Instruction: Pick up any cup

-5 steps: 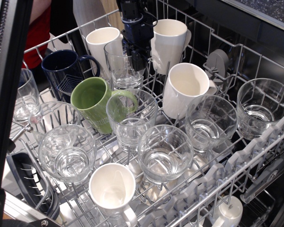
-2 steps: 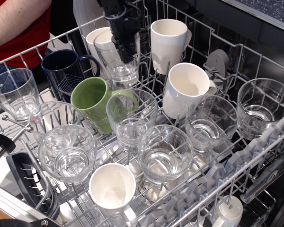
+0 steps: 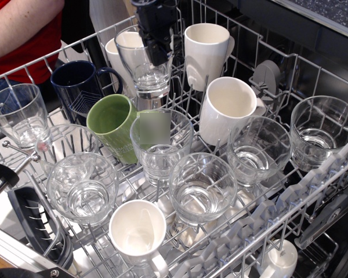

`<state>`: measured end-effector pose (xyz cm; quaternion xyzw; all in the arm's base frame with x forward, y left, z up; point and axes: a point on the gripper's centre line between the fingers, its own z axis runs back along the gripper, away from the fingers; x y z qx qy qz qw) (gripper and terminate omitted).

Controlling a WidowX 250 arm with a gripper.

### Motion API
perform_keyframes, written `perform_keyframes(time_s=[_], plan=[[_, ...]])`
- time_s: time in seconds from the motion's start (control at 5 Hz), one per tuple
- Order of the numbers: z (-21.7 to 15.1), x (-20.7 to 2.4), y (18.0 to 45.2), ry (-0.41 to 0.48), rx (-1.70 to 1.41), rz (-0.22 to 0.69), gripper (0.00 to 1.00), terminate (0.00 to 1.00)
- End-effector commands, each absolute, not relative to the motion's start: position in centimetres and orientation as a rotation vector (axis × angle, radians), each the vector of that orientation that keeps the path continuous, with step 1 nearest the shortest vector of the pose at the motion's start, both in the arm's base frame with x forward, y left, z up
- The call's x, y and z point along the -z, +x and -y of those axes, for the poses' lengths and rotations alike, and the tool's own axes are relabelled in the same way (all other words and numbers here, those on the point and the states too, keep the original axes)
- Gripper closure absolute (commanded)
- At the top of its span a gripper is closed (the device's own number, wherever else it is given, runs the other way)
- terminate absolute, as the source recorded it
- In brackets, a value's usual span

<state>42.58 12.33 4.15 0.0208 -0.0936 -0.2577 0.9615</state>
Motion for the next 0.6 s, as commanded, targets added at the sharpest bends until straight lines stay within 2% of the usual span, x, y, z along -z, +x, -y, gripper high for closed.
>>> perform_keyframes(time_s=[0.0,0.2,0.4], plan=[[-12.9,-16.4,45.9,0.164,0.492,0.335,1.00,0.00],[-13.2,-17.8,46.7,0.128,0.502,0.303,1.00,0.00],[-13.0,-17.3,46.3,0.130,0.528,0.284,1.00,1.00]])
